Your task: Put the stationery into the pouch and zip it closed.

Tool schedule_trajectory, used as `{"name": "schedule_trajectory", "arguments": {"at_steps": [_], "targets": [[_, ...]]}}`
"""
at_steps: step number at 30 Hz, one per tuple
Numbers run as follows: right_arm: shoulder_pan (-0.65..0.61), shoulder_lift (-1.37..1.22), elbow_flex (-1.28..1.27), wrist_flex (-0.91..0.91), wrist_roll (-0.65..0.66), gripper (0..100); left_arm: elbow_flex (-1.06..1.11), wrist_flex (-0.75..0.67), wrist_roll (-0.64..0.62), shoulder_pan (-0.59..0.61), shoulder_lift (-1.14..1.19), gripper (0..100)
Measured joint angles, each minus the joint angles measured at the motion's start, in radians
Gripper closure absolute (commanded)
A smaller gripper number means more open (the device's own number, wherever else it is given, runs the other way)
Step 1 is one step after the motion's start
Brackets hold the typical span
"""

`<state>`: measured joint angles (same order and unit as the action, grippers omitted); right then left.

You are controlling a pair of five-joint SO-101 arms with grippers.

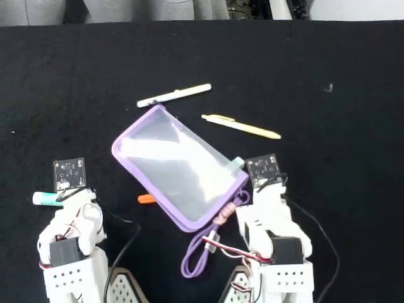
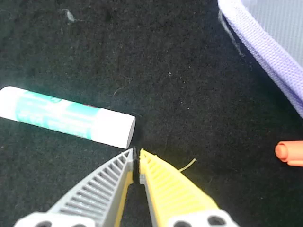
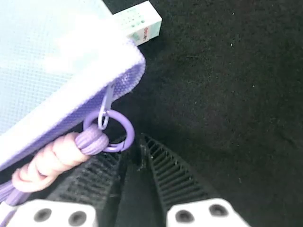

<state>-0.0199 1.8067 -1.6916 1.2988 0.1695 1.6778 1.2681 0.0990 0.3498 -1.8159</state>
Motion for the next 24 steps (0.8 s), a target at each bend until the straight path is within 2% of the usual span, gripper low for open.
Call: {"name": "schedule_trajectory", "arguments": {"at_steps": [8, 24], "targets": [[-0.068, 0.0, 0.0, 0.0, 0.0, 98.7, 0.0, 0.0, 0.0, 0.0, 0.0, 97], [-0.068, 0.0, 0.008, 0.0, 0.008, 98.7, 0.0, 0.0, 0.0, 0.0, 0.0, 97]]}}
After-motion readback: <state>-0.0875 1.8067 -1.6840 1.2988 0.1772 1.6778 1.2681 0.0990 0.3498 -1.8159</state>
